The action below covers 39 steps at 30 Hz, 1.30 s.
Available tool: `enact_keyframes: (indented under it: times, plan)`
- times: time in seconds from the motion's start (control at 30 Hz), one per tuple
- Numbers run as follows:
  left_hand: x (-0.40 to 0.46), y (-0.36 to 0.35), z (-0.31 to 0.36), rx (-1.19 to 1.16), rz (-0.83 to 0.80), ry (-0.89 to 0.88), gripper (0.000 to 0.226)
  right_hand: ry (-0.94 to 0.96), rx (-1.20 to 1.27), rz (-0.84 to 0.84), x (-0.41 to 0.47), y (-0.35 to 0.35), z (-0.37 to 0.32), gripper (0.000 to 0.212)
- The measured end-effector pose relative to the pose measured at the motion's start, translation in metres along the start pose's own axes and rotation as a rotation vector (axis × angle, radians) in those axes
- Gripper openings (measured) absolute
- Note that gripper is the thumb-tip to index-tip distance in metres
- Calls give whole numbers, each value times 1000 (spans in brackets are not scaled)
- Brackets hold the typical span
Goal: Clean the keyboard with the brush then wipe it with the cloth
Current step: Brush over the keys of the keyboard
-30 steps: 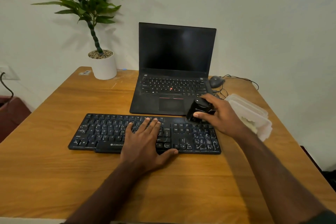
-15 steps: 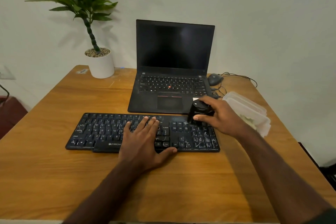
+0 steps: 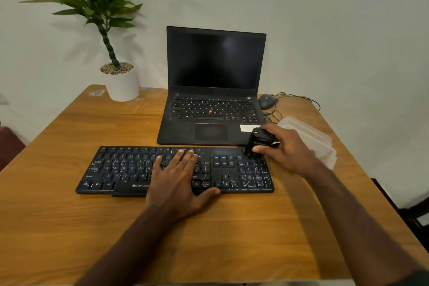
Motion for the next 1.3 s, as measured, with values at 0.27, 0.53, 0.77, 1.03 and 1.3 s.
enact_keyframes:
  times: [0.27,0.53,0.77,1.03,1.3]
  plan:
    - [1,-1,-1,2,4,2,117,-5,92,101,-3,15,4,40]
    - [2,-1,-2,-9,10,14,118,-18,128,65,0,-15,-1,37]
    - [2,-1,-2,-1,10,17,117,-11,104,212,-10,16,1,37]
    - [3,-1,-2,-3,7,16,117,-10,-19,225,-5,-2,0,42]
    - [3,-1,-2,5,1,18,116,-39,15,166,-7,5,4,40]
Point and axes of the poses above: each hand's wrist, its own x-axis towards the middle knuckle, its own y-axis out of the back of the hand, z = x × y, the point moved 4 cm from there along x, towards the middle knuckle, and after that the axes turned 5 degrees about -y, right-handed, at the moved point
